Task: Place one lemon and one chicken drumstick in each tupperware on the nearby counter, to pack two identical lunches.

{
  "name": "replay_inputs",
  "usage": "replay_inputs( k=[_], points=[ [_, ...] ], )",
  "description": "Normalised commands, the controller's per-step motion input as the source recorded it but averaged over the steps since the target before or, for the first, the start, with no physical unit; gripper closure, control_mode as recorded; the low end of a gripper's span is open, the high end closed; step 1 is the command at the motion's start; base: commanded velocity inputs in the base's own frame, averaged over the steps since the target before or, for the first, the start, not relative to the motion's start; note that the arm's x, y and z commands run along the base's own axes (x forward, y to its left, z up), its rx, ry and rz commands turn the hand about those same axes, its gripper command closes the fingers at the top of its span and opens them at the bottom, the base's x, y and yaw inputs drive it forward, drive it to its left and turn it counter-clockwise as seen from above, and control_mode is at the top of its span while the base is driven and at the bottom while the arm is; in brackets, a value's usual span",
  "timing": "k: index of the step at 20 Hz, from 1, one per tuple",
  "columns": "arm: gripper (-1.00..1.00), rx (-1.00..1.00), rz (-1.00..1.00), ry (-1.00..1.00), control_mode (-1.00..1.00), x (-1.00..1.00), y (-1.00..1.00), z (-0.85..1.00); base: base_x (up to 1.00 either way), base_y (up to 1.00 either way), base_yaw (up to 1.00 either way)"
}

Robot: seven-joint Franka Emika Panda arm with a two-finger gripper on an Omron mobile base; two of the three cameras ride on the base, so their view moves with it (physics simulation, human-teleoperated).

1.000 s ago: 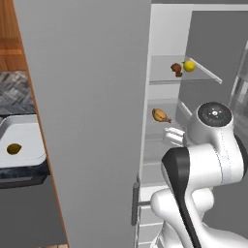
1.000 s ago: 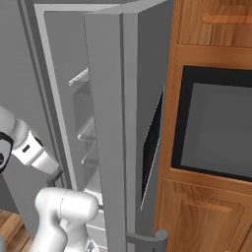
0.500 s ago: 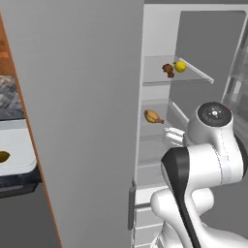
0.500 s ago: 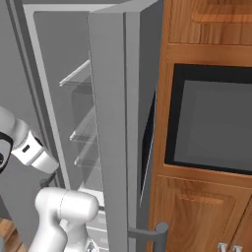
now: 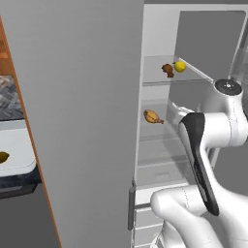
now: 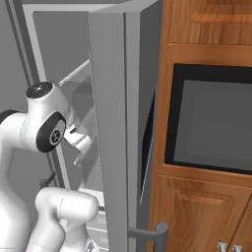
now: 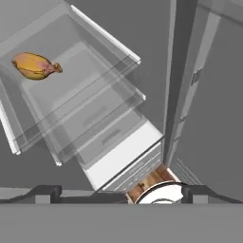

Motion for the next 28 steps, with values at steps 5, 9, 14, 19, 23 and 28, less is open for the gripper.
replay_inputs(
  k=[5, 9, 14, 19, 23, 28],
  points=[
    [-1.0, -0.08, 0.33, 0.07, -1.0, 0.8, -0.19, -0.07, 0.0, 0.0, 0.0],
    [-1.0, -0.22, 0.49, 0.0, -1.0, 0.93, 0.04, -0.36, 0.0, 0.0, 0.0],
    [-1.0, -0.27, 0.4, -0.01, -1.0, 0.31, 0.39, -0.36, 0.0, 0.0, 0.0],
    [-1.0, 0.0, 0.09, -0.15, -1.0, 0.03, 0.4, -0.03, 0.0, 0.0, 0.0],
    [-1.0, 0.02, 0.03, -0.28, -1.0, 0.0, 0.47, -0.01, 0.0, 0.0, 0.0],
    [-1.0, 0.06, 0.0, -0.21, -1.0, 0.02, 0.0, 0.0, 0.0, 0.0, 0.0]
  ],
)
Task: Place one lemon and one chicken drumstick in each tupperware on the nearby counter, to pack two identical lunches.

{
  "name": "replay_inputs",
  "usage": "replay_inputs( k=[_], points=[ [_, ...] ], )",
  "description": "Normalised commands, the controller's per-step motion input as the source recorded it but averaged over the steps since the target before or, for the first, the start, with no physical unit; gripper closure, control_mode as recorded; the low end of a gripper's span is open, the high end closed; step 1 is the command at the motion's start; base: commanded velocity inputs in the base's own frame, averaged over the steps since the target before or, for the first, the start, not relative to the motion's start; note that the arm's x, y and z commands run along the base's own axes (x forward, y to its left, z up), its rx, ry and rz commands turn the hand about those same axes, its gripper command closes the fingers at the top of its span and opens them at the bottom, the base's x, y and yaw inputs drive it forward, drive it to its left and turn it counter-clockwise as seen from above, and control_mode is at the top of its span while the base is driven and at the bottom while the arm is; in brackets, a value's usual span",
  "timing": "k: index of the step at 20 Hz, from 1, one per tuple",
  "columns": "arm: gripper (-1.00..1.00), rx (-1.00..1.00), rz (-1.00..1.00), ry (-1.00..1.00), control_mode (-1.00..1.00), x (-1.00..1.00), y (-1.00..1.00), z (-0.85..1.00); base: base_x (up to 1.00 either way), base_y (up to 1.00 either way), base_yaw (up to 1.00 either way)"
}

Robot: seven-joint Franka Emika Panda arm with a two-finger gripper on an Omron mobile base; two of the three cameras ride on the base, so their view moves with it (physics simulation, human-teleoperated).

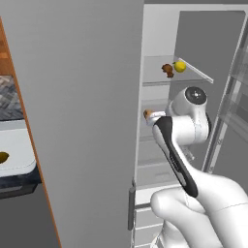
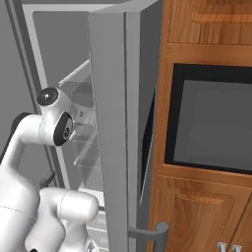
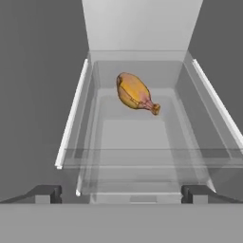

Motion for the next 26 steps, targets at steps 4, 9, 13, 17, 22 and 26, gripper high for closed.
replay_inputs(
  k=[4, 9, 13, 17, 22, 26],
  points=[
    [-1.0, 0.0, 0.0, 0.01, -1.0, 0.47, -0.04, 0.0, 0.0, 0.0, 0.0],
    [-1.0, 0.0, 0.0, 0.1, -1.0, 0.84, -0.01, 0.0, 0.0, 0.0, 0.0],
    [-1.0, 0.0, 0.0, 0.06, -1.0, 0.55, 0.0, 0.0, 0.0, 0.0, 0.0],
    [-1.0, 0.0, 0.0, 0.0, -1.0, 0.16, -0.12, -0.08, 0.0, 0.0, 0.0],
    [-1.0, 0.0, 0.0, 0.01, -1.0, 0.11, -0.22, -0.06, 0.0, 0.0, 0.0],
    [-1.0, 0.0, 0.01, 0.01, -1.0, 0.21, -0.1, -0.2, 0.0, 0.0, 0.0]
  ],
)
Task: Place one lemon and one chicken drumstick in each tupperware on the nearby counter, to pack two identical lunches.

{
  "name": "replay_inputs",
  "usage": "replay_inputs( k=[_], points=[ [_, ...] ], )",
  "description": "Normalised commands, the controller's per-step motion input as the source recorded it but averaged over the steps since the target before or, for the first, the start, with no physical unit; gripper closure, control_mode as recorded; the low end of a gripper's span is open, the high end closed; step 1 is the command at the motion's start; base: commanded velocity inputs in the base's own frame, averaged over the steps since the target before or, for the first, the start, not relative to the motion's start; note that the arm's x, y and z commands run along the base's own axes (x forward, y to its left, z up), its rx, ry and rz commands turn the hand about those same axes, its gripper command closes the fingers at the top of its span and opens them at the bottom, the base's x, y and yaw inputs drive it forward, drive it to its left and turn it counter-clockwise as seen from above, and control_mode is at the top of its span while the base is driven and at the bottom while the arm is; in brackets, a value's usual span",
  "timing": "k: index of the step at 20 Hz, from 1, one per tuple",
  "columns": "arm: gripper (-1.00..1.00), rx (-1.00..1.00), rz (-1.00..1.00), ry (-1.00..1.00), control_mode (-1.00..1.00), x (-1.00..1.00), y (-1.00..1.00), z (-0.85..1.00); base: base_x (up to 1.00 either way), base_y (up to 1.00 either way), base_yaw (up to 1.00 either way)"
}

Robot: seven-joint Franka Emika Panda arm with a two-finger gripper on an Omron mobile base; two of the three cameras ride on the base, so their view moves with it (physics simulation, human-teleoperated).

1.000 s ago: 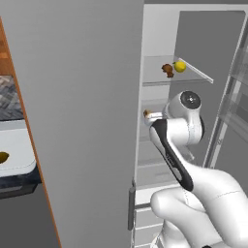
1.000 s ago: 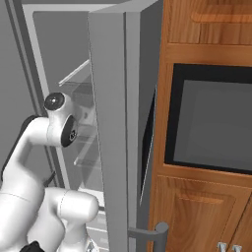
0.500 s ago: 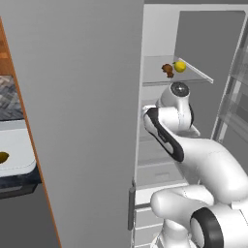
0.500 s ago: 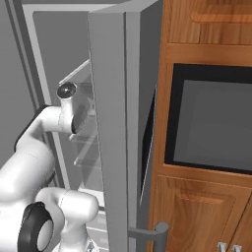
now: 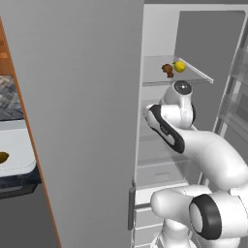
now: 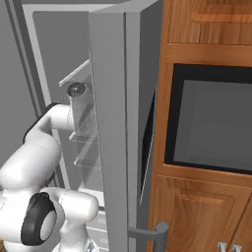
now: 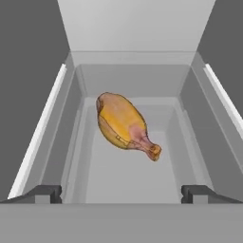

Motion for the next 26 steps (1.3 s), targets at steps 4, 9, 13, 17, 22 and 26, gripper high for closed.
replay_inputs(
  k=[4, 9, 13, 17, 22, 26],
  points=[
    [-1.0, 0.0, 0.03, 0.02, -1.0, 0.37, 0.0, -0.36, 0.0, 0.0, 0.0],
    [-1.0, 0.0, 0.01, 0.0, -1.0, 0.56, 0.0, -0.18, 0.0, 0.0, 0.0],
    [-1.0, 0.0, 0.0, 0.01, -1.0, 0.54, 0.0, -0.14, 0.0, 0.0, 0.0],
    [-1.0, 0.0, 0.01, 0.02, -1.0, 0.44, 0.0, -0.19, 0.0, 0.0, 0.0],
    [-1.0, 0.0, 0.03, 0.1, -1.0, 0.15, 0.0, -0.39, 0.0, 0.0, 0.0],
    [-1.0, 0.0, 0.04, 0.04, -1.0, 0.0, 0.0, -0.28, 0.0, 0.0, 0.0]
  ],
)
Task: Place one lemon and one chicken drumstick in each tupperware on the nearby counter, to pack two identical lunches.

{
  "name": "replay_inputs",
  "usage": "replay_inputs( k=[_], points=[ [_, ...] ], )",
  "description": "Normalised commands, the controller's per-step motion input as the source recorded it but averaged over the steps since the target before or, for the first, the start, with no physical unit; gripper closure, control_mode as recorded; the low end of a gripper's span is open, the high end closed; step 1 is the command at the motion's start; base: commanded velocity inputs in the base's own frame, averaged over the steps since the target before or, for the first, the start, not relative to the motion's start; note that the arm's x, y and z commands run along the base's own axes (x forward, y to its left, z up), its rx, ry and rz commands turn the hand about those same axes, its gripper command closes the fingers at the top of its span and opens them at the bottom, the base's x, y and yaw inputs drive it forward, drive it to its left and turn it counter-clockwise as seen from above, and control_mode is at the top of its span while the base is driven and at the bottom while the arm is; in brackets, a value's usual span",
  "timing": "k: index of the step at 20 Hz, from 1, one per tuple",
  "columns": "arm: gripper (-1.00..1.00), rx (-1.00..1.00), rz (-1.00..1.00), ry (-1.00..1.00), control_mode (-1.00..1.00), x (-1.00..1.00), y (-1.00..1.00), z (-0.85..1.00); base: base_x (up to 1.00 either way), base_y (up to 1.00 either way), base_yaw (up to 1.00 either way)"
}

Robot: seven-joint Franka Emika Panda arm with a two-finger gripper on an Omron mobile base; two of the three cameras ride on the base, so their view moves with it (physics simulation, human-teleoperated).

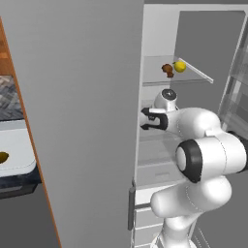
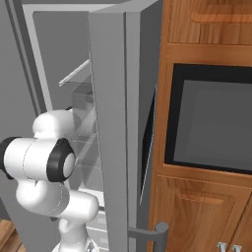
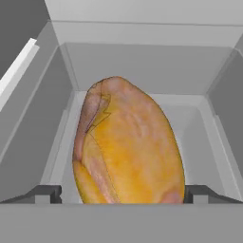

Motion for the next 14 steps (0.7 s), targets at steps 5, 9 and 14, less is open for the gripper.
replay_inputs(
  k=[5, 9, 14],
  points=[
    [1.0, -0.01, 0.02, 0.0, -1.0, 0.13, 0.0, -0.18, 0.0, 0.0, 0.0],
    [1.0, 0.0, 0.0, 0.0, -1.0, 0.0, 0.0, 0.0, 0.0, 0.0, 0.0],
    [1.0, 0.0, -0.01, -0.05, -1.0, -0.59, 0.19, 0.0, 0.0, 0.0, 0.0]
  ],
)
